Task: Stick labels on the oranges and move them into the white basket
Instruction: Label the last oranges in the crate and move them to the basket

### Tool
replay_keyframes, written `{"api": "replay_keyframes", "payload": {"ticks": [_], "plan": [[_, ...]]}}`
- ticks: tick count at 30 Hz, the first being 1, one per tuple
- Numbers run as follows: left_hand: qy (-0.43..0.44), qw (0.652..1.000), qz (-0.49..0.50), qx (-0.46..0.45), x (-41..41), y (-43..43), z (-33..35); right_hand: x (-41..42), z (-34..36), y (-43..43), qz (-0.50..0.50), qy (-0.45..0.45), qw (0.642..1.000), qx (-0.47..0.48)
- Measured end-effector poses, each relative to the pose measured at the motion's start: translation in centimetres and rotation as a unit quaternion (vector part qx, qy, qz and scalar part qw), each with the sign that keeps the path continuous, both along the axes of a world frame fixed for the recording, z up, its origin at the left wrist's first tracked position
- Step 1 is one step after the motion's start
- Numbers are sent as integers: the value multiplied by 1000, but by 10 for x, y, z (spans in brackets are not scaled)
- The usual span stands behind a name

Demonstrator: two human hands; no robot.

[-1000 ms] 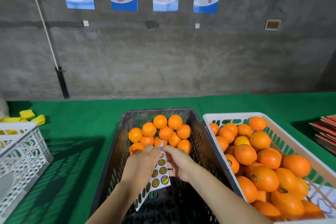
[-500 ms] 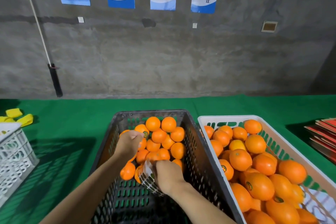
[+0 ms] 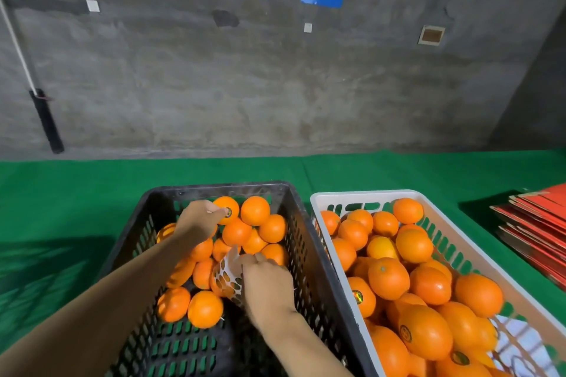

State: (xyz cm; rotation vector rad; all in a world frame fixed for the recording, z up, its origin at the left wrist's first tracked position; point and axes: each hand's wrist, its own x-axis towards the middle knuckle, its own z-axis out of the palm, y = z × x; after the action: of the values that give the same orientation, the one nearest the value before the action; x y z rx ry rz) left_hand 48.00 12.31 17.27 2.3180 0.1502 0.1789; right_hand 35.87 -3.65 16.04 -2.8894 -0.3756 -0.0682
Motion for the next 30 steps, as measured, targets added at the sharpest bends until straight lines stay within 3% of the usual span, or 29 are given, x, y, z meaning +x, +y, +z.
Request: {"api": "replay_keyframes", "payload": {"ticks": [6,10,13,16,19,23,27,30], "plan": [[-41,990,32,129,6,-4,-3,11,0,1,-28,-7,999,39],[-44,965,46,254,5,-7,3,16,3,-3,-61,-21,994,94],[-70,961,34,265,2,-2,3,18,7,-6,-111,-14,972,205],[-70,958,-59,271,1,1,-5,21,10,-10,-178,-1,936,303],[-26,952,-71,296,4,-3,-11,24,12,-13,-221,7,913,343],[-37,935,-52,348,10,-8,-22,24,9,-13,-220,23,907,360],[-46,943,-63,322,5,-2,-22,31,6,-16,-204,80,914,341],[-61,978,-54,194,-10,5,-8,27,8,-15,-182,127,925,310]]}}
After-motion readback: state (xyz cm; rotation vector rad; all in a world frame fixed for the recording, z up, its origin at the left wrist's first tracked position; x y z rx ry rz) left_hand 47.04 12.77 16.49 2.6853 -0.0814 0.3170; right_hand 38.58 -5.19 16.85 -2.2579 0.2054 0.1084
